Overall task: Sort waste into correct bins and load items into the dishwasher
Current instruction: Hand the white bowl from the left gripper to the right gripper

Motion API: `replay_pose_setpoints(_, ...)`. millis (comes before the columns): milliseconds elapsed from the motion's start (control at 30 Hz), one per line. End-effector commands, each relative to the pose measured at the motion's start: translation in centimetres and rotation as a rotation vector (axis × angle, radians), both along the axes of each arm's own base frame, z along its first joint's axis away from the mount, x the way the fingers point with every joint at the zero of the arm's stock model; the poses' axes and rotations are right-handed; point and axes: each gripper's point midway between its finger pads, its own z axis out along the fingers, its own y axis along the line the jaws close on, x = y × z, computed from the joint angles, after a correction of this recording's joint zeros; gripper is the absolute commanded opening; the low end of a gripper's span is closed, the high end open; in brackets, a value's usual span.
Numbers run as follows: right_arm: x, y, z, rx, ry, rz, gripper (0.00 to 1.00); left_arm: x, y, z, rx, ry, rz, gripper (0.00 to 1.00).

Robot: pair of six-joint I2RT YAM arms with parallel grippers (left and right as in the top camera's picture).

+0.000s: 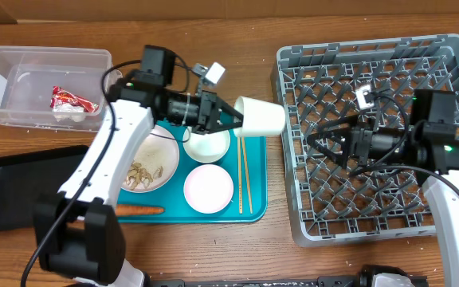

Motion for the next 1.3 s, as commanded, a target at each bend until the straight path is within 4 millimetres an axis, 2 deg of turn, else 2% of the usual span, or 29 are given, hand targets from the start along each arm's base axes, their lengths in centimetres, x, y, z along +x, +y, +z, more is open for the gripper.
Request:
replay_pose_setpoints(0,-0.8,1.2,2.3,0.069,-0.093,0.092,1.00,-1.3,-1.7,1.9,-0.103,0.027,-0.081,0.04)
replay_pose_setpoints(333,-0.6,1.4,1.7,0.033,-0.096,0.083,1.00,-2.8,-5.0,2.7,-0.120,0.014,-0.165,0.04)
replay_pose_setpoints(567,-0.6,1.5,2.0,0.043,-0.110,0.091,0.99,-3.9,-6.4,2.2,-0.089,0.015,-0.190,0.04)
replay_pose_setpoints(633,-0.8,1.5,2.3,0.059,-0.111,0.100,0.93,-3.7,-6.6,1.8,-0.063,0.012,-0.175,0.04)
replay_pose_setpoints(767,-0.8,1.5,2.3,0.062,-0.106,0.101,0.76,-3.4,-6.8,2.1,-0.074,-0.008,-0.175,0.04)
replay_pose_setpoints(1100,-1.0,1.6,2.2,0.065,-0.082,0.100,0.61,-2.9,-7.0,2.5,-0.084,-0.025,-0.168,0.06)
replay_pose_setpoints(1167,-1.0,1.6,2.2,0.065,-0.082,0.100,0.58,-2.9,-7.0,2.5,-0.084,-0.026,-0.168,0.18)
replay_pose_setpoints(1233,-1.0,1.6,2.2,0.065,-0.082,0.100,0.56,-2.8,-7.0,2.4,-0.079,-0.028,-0.163,0.39)
replay_pose_setpoints(1267,-1.0,1.6,2.2,0.064,-0.082,0.100,0.56,-2.7,-7.0,2.2,-0.069,-0.031,-0.156,0.44)
